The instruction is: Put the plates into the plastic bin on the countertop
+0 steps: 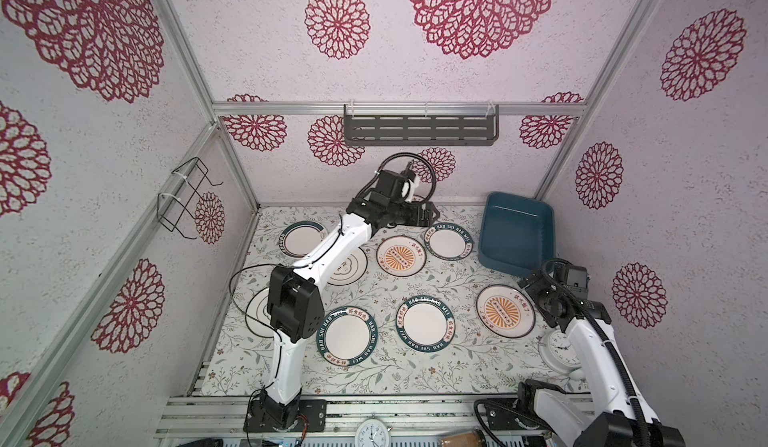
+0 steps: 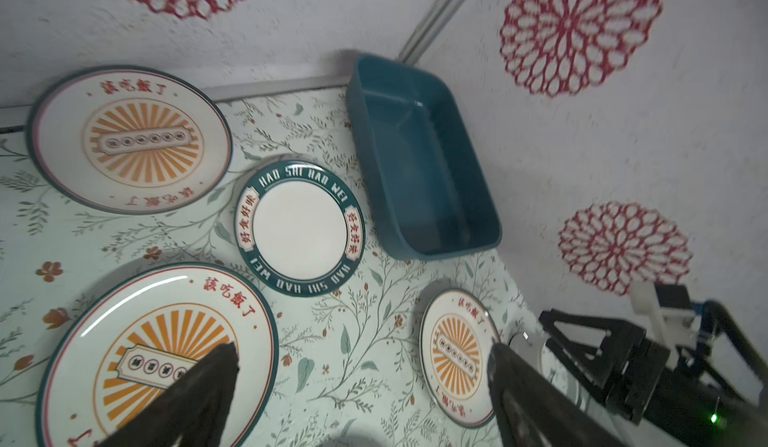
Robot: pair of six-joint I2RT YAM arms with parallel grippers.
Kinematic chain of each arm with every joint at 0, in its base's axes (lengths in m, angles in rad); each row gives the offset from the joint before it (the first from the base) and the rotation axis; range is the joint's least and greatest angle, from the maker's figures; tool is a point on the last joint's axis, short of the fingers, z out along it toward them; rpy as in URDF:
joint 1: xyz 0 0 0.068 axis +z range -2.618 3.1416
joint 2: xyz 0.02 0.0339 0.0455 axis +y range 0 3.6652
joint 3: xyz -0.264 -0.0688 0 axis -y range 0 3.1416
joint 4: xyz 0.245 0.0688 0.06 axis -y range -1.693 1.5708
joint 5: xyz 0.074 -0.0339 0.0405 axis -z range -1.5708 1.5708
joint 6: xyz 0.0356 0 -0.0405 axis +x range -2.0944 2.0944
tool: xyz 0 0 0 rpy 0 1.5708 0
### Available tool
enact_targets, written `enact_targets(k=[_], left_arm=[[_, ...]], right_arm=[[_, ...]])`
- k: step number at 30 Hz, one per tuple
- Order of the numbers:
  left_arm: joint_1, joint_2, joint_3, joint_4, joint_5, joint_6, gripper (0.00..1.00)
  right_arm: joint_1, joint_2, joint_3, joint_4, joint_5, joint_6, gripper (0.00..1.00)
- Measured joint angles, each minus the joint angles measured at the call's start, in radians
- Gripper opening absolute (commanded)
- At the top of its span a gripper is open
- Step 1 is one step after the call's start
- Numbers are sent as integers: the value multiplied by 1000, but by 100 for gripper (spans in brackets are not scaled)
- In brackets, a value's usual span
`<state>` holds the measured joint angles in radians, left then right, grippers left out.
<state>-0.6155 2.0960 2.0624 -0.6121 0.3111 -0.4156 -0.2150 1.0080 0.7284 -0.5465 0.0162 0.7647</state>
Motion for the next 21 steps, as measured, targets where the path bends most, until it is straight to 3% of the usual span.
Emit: enact_targets(k=[7, 21], left_arm=[[-82, 23, 4, -75, -52, 53, 97], [-71, -16, -83, -38, -177, -25, 97]], right_arm=[[-162, 78, -72, 67, -129, -138, 99], [-188, 338, -105, 263, -210, -294, 99]])
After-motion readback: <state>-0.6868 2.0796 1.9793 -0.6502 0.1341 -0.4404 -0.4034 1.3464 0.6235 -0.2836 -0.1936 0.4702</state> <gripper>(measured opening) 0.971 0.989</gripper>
